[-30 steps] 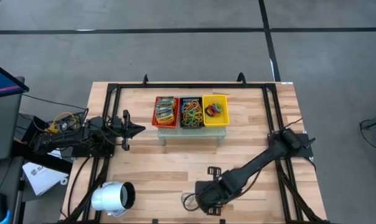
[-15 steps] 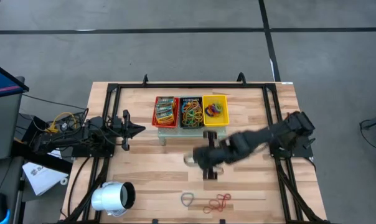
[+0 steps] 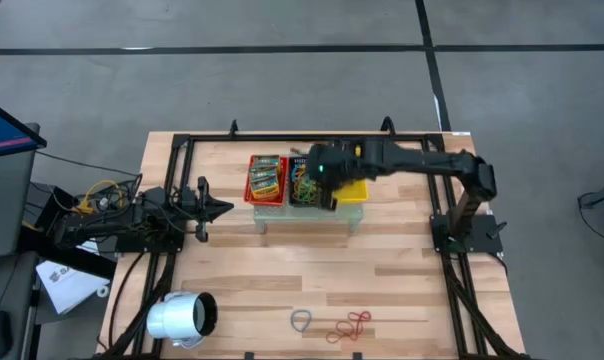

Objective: Pick & Place Office Desk Supplies
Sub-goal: Put the green rubber band into the black bin on the shelf

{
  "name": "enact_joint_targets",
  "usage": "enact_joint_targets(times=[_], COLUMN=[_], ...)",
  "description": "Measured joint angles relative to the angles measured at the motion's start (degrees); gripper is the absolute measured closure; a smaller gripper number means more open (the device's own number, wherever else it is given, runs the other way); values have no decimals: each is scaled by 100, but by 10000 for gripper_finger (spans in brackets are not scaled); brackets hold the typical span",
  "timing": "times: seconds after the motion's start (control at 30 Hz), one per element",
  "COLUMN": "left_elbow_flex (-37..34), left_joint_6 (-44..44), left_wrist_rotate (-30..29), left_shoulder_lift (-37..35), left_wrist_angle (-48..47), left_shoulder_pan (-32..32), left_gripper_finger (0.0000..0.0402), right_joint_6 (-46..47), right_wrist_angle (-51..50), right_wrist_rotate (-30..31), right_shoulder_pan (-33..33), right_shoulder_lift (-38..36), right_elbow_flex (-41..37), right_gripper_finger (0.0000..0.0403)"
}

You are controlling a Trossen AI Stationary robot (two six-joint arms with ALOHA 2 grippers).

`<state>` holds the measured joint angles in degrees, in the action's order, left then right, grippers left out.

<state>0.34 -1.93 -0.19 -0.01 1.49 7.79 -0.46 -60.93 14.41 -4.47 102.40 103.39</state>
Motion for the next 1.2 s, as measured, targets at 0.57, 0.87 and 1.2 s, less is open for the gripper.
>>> enact_joint_targets(times=[0.57, 0.87, 1.2], left_elbow_flex=[0, 0, 0], left_joint_6=[0, 0, 0], left_wrist_rotate=[-1, 1, 1], left_shoulder_lift=[0, 0, 0], left_wrist_angle=[0, 1, 1], left_shoulder_pan=[0, 0, -2], left_gripper_finger=[394, 394, 394], right_joint_6=[28, -117, 44], right_wrist_angle=[534, 516, 487], right_wrist_rotate=[-453, -400, -157], right_shoulder_pan=[-798, -809, -942], right_shoulder_lift=[66, 526, 545], right_elbow_flex=[6, 2, 0], right_gripper_finger=[403, 399, 363])
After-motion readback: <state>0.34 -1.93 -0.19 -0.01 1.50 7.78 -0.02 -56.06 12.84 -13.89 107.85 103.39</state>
